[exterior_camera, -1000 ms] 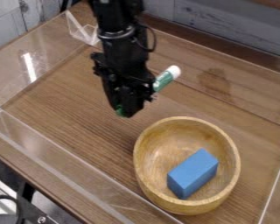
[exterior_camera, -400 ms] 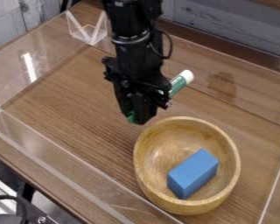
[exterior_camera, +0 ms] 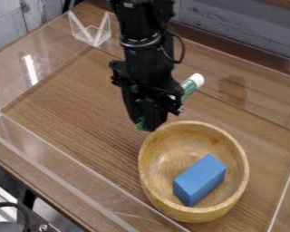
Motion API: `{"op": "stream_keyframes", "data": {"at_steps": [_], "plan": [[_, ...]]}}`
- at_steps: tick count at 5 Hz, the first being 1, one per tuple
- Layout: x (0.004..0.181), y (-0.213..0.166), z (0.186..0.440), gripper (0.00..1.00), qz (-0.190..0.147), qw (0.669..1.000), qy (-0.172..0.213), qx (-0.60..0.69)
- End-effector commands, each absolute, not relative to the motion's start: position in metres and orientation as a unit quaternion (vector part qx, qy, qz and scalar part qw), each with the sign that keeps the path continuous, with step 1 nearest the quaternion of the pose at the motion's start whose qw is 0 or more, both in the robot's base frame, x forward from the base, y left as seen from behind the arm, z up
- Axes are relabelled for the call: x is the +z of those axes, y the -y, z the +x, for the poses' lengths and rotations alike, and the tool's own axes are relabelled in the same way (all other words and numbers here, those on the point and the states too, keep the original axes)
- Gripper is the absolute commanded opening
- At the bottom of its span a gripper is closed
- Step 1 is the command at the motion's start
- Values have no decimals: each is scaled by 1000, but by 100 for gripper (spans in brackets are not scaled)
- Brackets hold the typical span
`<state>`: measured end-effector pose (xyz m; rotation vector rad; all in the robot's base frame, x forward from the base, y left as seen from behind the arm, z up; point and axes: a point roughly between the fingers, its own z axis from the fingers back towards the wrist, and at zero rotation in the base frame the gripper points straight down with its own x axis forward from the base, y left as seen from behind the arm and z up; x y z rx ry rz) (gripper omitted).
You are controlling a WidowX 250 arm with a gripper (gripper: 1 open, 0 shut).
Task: Put the green marker in the brown bowl
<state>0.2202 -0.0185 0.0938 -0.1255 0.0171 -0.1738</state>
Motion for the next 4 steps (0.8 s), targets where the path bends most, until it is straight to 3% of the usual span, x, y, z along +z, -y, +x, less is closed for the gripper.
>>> {"op": "stream_keyframes", "data": {"at_steps": [1,4], "plan": [[106,22,225,0,-60,994,19,-89],[115,31,226,0,-63,994,19,-90]]}}
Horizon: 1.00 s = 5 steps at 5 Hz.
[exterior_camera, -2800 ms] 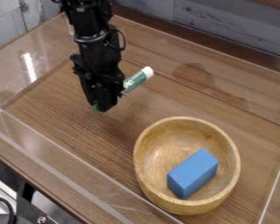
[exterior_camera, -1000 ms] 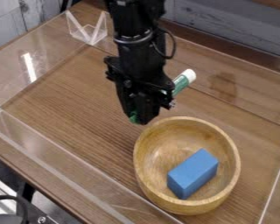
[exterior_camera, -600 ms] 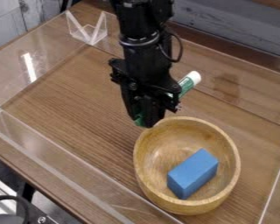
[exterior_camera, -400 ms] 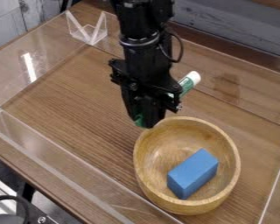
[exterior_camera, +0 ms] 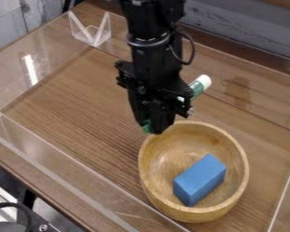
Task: Put the green marker in the brown bowl
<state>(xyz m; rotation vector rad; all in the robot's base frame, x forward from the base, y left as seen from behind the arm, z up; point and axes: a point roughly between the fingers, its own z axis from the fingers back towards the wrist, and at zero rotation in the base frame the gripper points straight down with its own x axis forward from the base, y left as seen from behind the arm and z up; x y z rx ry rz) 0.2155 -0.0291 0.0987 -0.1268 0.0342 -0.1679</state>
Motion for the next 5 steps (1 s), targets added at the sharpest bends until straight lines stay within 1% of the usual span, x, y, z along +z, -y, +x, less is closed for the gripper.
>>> {"op": "stream_keyframes", "data": {"at_steps": [1,5], "plan": [[119,35,226,0,-64,994,19,-91],[129,49,229,0,-63,993,20,-97]]}}
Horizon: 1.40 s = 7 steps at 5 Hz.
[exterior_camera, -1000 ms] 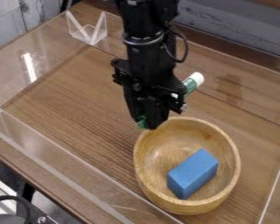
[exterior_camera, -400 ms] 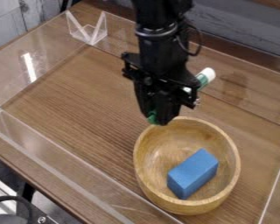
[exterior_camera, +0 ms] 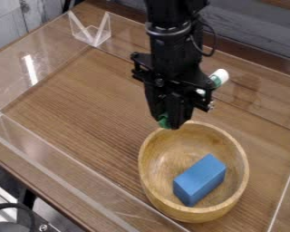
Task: Put the green marker in the brown bowl
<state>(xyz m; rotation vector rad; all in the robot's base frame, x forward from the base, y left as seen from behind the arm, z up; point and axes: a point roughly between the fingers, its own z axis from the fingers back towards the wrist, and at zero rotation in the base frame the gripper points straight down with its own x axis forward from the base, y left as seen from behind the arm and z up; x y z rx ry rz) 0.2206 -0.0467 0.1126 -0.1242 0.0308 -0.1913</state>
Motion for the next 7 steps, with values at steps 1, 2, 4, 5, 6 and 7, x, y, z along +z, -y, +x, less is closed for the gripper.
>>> {"op": "stream_keyframes", "data": {"at_steps": [1,2,4,5,6,7], "plan": [[131,52,229,0,-62,993,22,-97],[132,54,229,0,-61,993,23,-100],[134,59,229,0,-60,992,26,-105],[135,61,228,0,-59,992,27,-107],[136,63,228,0,-58,992,29,-108],[136,65,228,0,-57,992,31,-106]]}}
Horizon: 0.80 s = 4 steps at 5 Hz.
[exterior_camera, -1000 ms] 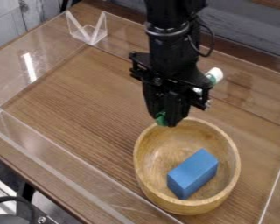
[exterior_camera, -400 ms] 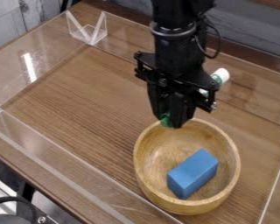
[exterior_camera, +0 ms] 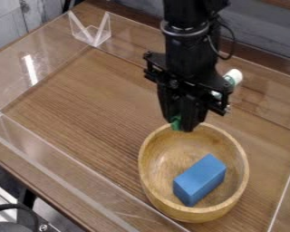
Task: Put the green marker in the brown bowl
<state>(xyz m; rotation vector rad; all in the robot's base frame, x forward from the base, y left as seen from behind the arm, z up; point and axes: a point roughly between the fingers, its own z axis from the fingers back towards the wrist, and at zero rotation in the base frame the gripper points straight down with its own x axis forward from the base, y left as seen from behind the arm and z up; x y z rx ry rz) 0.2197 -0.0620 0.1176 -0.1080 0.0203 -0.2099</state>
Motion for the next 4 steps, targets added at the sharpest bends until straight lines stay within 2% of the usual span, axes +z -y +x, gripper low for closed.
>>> {"op": "stream_keyframes", "data": {"at_steps": [1,4], "plan": [[137,67,228,0,-56,992,33,-104],[137,73,227,0,-50,993,37,-96]]}}
